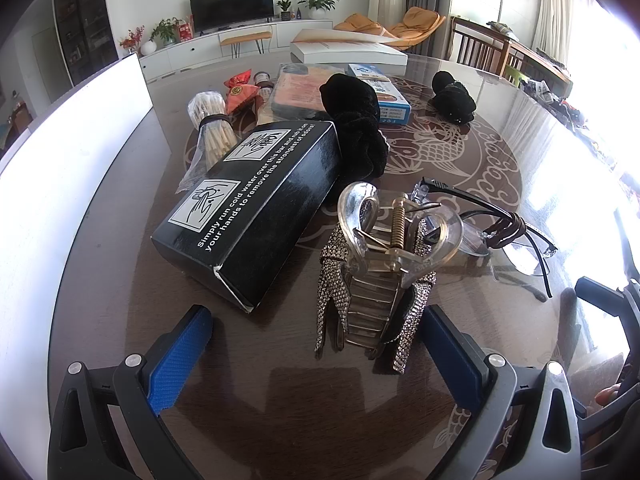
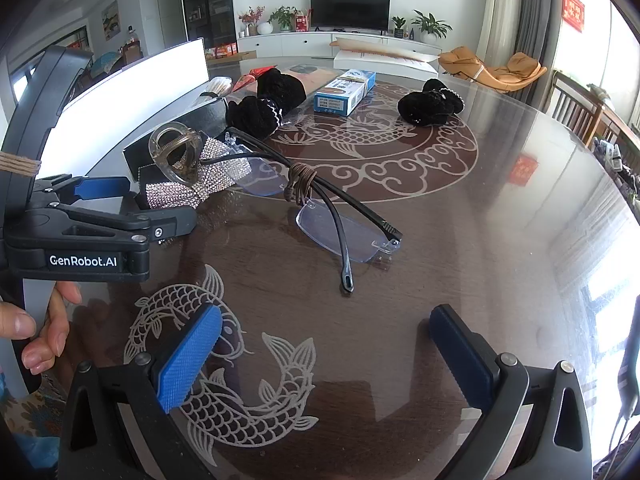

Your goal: Organize objects

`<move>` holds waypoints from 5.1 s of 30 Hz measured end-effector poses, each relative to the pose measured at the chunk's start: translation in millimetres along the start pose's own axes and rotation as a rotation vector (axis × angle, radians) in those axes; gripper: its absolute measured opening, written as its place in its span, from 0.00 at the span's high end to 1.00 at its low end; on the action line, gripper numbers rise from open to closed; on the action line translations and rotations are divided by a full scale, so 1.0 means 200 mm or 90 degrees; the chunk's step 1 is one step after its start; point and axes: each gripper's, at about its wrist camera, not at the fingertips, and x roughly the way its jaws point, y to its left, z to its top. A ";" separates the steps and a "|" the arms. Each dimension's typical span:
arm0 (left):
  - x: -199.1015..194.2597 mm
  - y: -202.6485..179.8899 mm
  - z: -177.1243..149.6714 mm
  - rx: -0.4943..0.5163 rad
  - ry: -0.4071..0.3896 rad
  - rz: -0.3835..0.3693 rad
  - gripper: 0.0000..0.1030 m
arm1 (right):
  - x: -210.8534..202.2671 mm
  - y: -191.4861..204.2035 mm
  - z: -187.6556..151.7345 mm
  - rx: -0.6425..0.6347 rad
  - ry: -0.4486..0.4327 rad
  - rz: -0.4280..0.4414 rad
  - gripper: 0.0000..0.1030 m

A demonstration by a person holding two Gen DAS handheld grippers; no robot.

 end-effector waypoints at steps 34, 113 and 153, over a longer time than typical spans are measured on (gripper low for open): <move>0.00 0.00 0.00 0.001 0.000 -0.001 0.00 | 0.00 0.00 0.00 0.001 -0.001 0.000 0.00; 0.02 -0.08 0.08 0.026 0.060 -0.083 0.00 | 0.02 -0.06 0.02 0.026 -0.005 -0.022 0.00; -0.53 0.46 -0.17 -0.057 -0.033 -0.080 0.46 | 0.07 0.12 0.55 -0.124 0.159 0.171 0.89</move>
